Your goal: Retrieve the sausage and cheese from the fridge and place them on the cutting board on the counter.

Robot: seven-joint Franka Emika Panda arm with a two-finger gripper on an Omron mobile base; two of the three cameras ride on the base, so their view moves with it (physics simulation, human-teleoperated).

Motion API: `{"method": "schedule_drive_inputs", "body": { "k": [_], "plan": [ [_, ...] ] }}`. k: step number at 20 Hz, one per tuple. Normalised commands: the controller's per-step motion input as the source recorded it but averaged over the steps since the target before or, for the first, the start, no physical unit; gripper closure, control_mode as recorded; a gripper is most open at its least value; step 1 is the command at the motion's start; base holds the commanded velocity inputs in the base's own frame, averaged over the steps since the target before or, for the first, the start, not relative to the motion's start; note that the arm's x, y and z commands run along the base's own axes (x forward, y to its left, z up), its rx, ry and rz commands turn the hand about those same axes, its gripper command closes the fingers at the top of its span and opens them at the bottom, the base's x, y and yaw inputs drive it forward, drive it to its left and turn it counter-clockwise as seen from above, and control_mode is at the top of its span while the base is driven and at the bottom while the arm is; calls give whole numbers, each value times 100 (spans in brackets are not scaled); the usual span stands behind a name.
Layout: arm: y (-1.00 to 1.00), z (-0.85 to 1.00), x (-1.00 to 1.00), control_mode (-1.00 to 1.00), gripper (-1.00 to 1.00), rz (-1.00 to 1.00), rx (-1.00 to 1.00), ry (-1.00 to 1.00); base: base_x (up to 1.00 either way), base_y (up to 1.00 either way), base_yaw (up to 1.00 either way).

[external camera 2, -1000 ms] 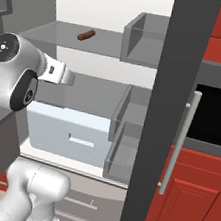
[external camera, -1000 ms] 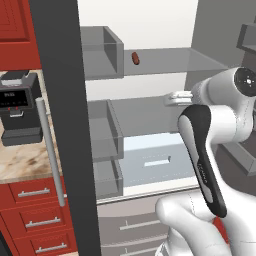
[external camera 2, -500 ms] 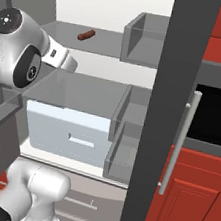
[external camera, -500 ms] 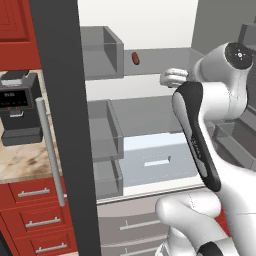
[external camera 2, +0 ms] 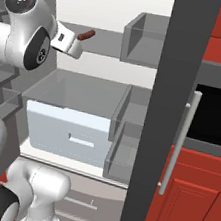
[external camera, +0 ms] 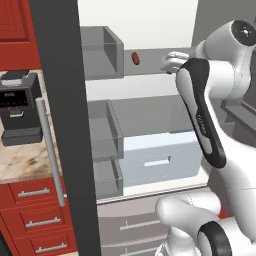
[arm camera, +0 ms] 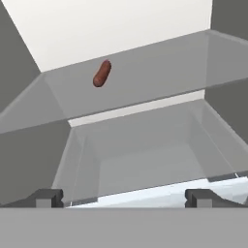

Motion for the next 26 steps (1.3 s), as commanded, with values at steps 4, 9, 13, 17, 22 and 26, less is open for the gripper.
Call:
{"method": "schedule_drive_inputs", "body": {
  "k": [4, 9, 13, 17, 22, 26],
  "plan": [
    [0, 0, 38, -100, -100, 2, -5, -10, 0, 0, 0],
    [5, 1, 50, -100, -100, 3, 0, -2, 0, 0, 0],
    [8, 0, 52, -100, -100, 11, 0, 0, 0, 0, 0],
    [10, 1, 55, -100, -100, 16, 0, 0, 0, 0, 0],
    [15, 0, 57, -100, -100, 11, -8, 1, 0, 0, 0],
    [19, -3, 51, -100, -100, 0, -11, 4, 0, 0, 0]
  ]
}}
